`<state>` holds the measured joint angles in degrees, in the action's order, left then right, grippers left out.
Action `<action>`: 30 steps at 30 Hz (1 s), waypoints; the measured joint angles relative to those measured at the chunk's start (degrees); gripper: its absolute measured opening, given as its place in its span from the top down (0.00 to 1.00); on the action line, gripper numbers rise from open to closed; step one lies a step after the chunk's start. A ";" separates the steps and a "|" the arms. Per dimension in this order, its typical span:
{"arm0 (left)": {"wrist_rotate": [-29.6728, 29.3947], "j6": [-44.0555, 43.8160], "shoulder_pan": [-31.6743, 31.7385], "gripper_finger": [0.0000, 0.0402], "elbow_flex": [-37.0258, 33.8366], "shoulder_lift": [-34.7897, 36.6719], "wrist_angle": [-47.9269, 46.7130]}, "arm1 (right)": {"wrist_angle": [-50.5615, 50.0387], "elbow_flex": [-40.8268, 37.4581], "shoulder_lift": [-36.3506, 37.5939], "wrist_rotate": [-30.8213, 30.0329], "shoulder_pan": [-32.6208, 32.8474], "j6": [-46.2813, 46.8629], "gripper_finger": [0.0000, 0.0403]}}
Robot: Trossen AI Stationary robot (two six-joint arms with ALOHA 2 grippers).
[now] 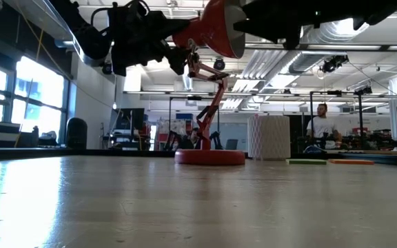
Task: Screw lightbulb
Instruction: Remove the lightbulb from the red lamp
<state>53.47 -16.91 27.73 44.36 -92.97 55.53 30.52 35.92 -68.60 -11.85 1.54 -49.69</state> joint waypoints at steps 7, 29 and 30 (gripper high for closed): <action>-0.02 -0.01 0.00 0.36 -0.02 0.00 -0.10 | -3.54 0.00 0.09 1.09 0.11 -32.98 0.36; -0.37 -0.48 0.00 0.36 -0.02 -0.02 -0.16 | -4.11 0.00 4.87 -18.78 13.80 2.06 0.36; -0.35 -0.48 0.00 0.36 -0.02 -0.02 -0.16 | -4.50 0.00 5.51 -20.23 14.22 5.19 0.36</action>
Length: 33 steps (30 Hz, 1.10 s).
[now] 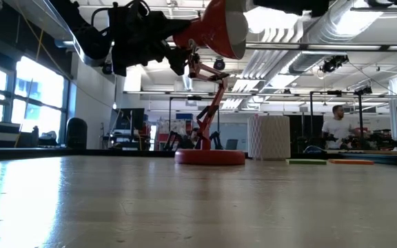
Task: Screw lightbulb
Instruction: Remove the lightbulb from the red lamp
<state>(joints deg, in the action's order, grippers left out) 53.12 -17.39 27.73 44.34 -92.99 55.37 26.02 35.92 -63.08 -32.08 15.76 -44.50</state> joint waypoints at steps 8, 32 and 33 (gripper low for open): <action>0.11 0.02 0.00 0.36 0.01 0.00 -0.04 | -7.49 0.00 3.78 -1.54 -0.50 28.90 0.34; 0.02 0.02 0.00 0.36 0.00 0.00 0.04 | -5.96 0.00 -2.04 24.09 -15.60 72.75 0.19; 0.02 0.01 0.00 0.36 0.01 0.00 0.05 | -4.89 0.00 -2.73 24.82 -16.02 72.72 0.19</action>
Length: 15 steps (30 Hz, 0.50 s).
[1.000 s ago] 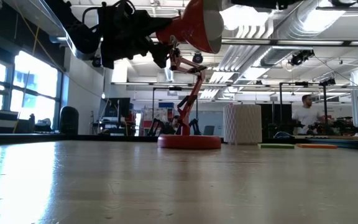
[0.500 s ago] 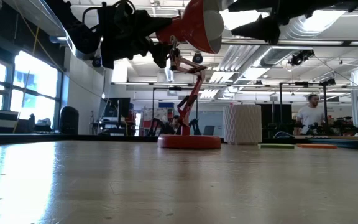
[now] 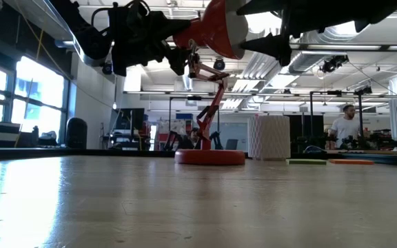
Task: Screw lightbulb
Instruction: Remove the lightbulb from the red lamp
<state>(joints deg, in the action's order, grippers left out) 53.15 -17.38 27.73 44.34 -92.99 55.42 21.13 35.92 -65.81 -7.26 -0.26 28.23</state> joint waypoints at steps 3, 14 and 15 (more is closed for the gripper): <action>0.00 -0.01 0.00 0.36 0.00 0.00 0.02 | 3.02 0.00 -1.62 0.52 -0.87 -1.17 0.19; -0.02 -0.02 0.02 0.36 0.00 -0.02 0.04 | 7.36 0.00 -2.83 -0.38 -1.59 -18.79 0.26; -0.06 -0.01 0.01 0.36 0.01 -0.01 0.07 | 7.95 0.00 -2.83 -0.30 -1.58 -22.22 0.27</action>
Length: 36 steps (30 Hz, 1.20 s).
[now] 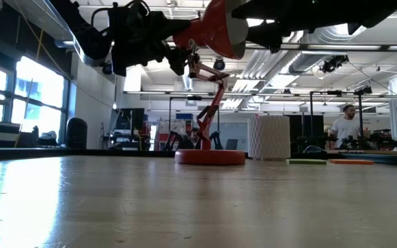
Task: Screw lightbulb
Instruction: Remove the lightbulb from the red lamp
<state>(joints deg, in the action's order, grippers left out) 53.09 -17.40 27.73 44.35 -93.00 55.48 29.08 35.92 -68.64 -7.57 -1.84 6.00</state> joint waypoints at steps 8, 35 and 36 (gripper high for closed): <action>-0.07 0.03 -0.01 0.36 -0.01 -0.01 -0.07 | 1.16 0.00 -0.04 -0.42 1.63 -47.03 0.29; -0.28 0.07 -0.01 0.36 0.01 -0.01 -0.31 | -2.33 0.00 3.78 -18.12 14.05 -39.01 0.26; -0.29 0.07 -0.01 0.36 0.01 -0.01 -0.31 | -3.52 0.00 4.53 -18.14 14.02 -33.67 0.26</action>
<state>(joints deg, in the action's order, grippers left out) 52.80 -17.32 27.73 44.36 -93.01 55.18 25.56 35.92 -64.11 -25.71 12.18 -27.67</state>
